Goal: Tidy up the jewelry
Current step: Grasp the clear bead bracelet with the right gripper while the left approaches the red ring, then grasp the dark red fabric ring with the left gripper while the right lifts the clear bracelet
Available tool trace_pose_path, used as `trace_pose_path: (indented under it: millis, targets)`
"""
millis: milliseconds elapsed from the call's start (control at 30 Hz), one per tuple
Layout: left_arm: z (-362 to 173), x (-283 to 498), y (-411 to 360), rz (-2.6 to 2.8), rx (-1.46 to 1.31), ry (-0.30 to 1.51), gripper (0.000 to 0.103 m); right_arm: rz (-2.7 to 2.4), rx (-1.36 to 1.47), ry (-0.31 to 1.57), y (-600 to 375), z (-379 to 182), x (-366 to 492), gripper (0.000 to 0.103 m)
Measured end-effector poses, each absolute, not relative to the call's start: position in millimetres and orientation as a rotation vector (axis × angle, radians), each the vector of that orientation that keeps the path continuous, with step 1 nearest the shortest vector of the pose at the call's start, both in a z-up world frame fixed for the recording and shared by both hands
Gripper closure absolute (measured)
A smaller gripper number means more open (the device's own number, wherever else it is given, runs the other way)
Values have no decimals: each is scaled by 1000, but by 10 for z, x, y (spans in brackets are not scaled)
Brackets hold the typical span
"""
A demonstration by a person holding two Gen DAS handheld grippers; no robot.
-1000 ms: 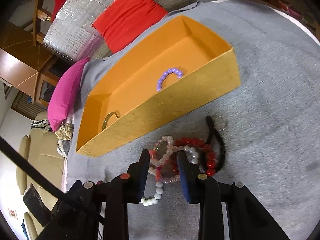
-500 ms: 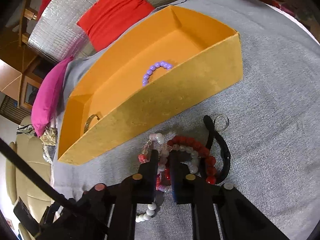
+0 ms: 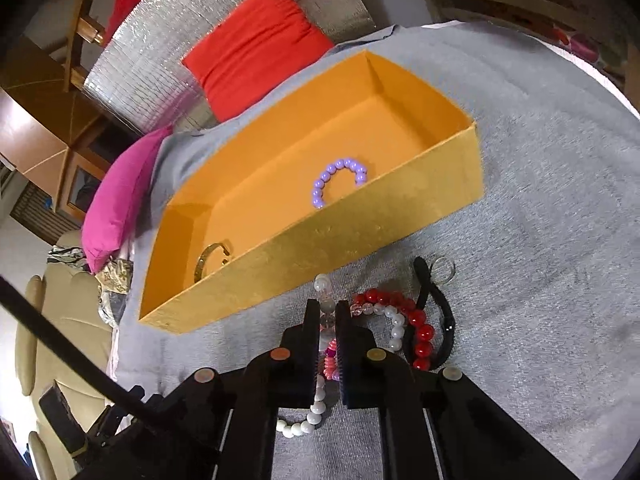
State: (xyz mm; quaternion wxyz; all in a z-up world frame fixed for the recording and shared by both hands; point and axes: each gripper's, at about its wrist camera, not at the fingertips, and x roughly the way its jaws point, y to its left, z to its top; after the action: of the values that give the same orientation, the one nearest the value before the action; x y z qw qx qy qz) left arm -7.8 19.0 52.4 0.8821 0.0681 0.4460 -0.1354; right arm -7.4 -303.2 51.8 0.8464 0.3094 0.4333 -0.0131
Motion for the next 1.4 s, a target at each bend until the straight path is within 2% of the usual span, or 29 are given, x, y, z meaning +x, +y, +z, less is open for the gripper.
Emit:
trace_pose_path:
  millis: [333,567,933,1200,1400]
  targets:
    - [521,-275,-721,-457,250,880,32,-60,692,886,-3299,566,-205,94]
    - [476,-259,-955,-463,270,883,32,-96,708,862,-3501,614,-301,94]
    - [460,-156,-550,-336,305,884,32,-190,774,813,-3959,665,-442,94]
    - [412,-22,69,-242,236,923,32,-171,760,817,-3881,672,-421,94]
    - [445,-67,96,-272,203,924,32,-162,727,829,-3739,655,-360,94]
